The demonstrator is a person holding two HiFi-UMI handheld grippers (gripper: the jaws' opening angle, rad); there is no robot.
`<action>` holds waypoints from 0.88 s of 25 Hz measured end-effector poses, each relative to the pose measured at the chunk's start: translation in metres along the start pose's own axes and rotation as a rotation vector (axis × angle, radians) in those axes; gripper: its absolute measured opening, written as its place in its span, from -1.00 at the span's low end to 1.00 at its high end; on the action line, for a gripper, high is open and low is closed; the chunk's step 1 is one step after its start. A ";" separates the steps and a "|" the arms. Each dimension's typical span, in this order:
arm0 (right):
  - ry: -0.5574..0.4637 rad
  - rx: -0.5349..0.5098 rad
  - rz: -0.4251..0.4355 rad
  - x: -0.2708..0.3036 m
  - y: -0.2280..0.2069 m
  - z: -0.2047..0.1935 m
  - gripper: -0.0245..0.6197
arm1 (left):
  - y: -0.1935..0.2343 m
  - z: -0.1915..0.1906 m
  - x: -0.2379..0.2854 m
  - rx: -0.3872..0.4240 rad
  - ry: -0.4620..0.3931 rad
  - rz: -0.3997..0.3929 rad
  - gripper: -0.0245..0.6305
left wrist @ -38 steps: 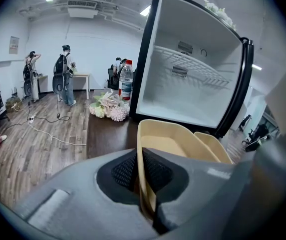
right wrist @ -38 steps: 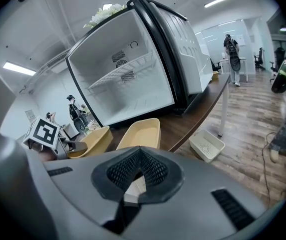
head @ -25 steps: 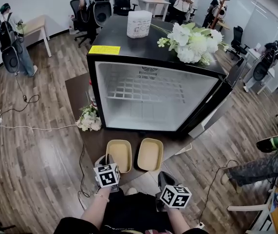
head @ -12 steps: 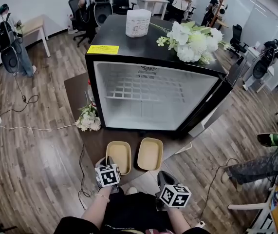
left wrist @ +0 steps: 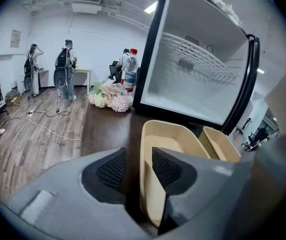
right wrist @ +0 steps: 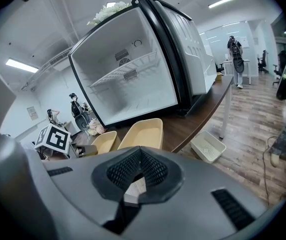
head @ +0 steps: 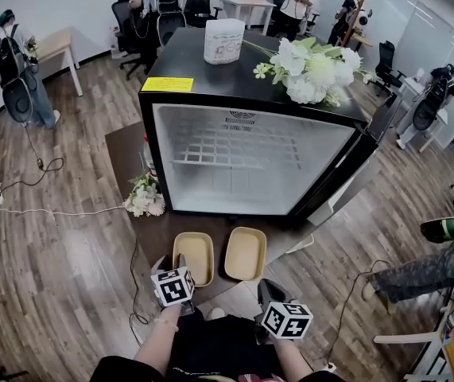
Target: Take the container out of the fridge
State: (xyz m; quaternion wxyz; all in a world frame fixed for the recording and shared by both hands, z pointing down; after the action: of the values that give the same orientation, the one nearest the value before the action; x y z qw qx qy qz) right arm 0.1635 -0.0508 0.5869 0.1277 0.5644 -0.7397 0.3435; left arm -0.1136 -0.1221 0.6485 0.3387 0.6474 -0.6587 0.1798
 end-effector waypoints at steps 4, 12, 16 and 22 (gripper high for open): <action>-0.062 -0.003 -0.002 -0.004 0.000 0.008 -0.89 | 0.007 0.014 -0.021 -0.003 -0.039 0.005 -0.46; -0.135 0.016 0.096 -0.007 0.014 0.013 -0.90 | -0.010 0.042 -0.074 -0.017 -0.226 -0.199 -0.76; -0.134 -0.020 0.128 -0.005 0.025 0.012 -0.90 | -0.023 0.043 -0.088 0.018 -0.244 -0.248 -0.86; -0.134 -0.072 0.111 -0.006 0.032 0.007 -0.90 | -0.045 0.035 -0.102 0.107 -0.245 -0.317 -0.90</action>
State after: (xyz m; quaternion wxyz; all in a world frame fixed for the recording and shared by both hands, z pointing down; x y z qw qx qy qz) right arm 0.1376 -0.0464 0.5668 0.0788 0.5393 -0.7886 0.2847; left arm -0.0837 -0.0756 0.5449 0.2452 0.7770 -0.5745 0.0787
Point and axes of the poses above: the fingertips, and each gripper's own axes: x forward along the fingers, y to its left, z out of its top, the point moved 4 cm from there along -x, backward along the fingers, and after that the axes turned 2 degrees about y, right-handed, at the moved point
